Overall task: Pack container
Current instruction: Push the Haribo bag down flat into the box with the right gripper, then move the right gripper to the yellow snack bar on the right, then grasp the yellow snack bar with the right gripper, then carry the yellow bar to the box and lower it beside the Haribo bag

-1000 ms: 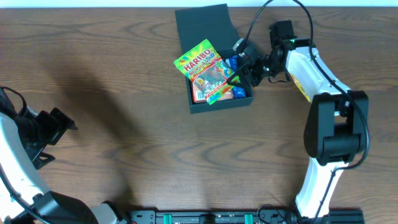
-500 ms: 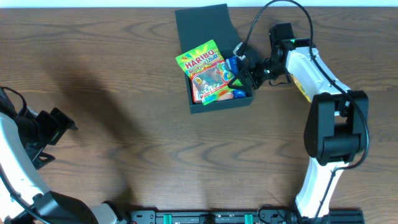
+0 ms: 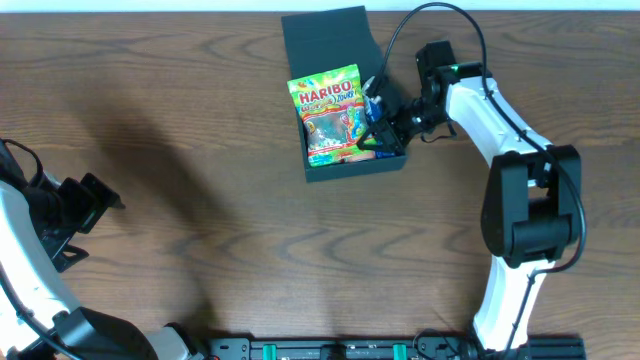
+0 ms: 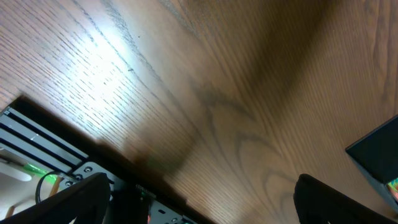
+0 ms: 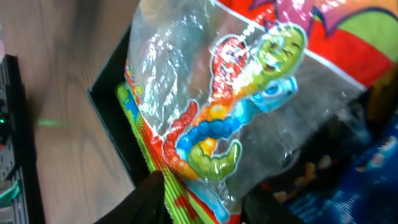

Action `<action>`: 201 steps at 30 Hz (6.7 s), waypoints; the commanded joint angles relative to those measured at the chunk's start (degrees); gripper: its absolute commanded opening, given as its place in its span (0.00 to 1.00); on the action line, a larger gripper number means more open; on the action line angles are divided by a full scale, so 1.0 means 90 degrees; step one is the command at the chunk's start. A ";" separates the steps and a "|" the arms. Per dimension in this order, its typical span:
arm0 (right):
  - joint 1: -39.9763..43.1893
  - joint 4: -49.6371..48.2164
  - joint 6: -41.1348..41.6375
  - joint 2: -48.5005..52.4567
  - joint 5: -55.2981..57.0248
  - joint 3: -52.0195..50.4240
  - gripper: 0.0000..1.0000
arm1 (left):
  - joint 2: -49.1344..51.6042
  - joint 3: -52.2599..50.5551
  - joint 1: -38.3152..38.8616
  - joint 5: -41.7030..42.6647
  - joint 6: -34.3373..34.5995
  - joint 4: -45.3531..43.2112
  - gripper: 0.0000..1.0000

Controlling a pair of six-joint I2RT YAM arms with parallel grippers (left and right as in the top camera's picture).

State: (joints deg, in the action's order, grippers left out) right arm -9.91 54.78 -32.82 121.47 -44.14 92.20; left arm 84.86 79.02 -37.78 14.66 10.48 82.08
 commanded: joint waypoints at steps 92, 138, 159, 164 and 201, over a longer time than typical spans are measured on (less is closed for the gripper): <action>0.0457 -0.0466 0.1469 -0.3495 0.6166 -0.1957 0.91 | -0.0022 0.0070 -0.0024 -0.0027 0.0000 0.0017 0.95; 0.2735 -0.3344 -0.0639 -0.0612 0.3536 -0.2149 0.66 | -0.0022 0.0070 -0.0024 -0.0024 0.0000 0.0019 0.95; 0.2344 -0.2997 0.0833 -0.0736 0.3160 -0.2149 0.28 | -0.0022 0.0070 -0.0024 -0.0027 0.0000 0.0019 0.95; 0.2183 -0.2710 0.0835 -0.1209 0.3109 -0.2149 0.25 | -0.0022 0.0070 -0.0024 -0.0027 0.0000 0.0019 0.95; -0.1916 -0.2623 0.7436 -0.2936 0.6606 -0.2477 0.22 | -0.0022 0.0070 -0.0024 -0.0024 0.0000 0.0019 0.95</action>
State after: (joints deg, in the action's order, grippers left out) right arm -26.09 32.18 29.78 92.73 11.60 71.16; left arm 84.86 79.02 -37.78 14.66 10.48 82.11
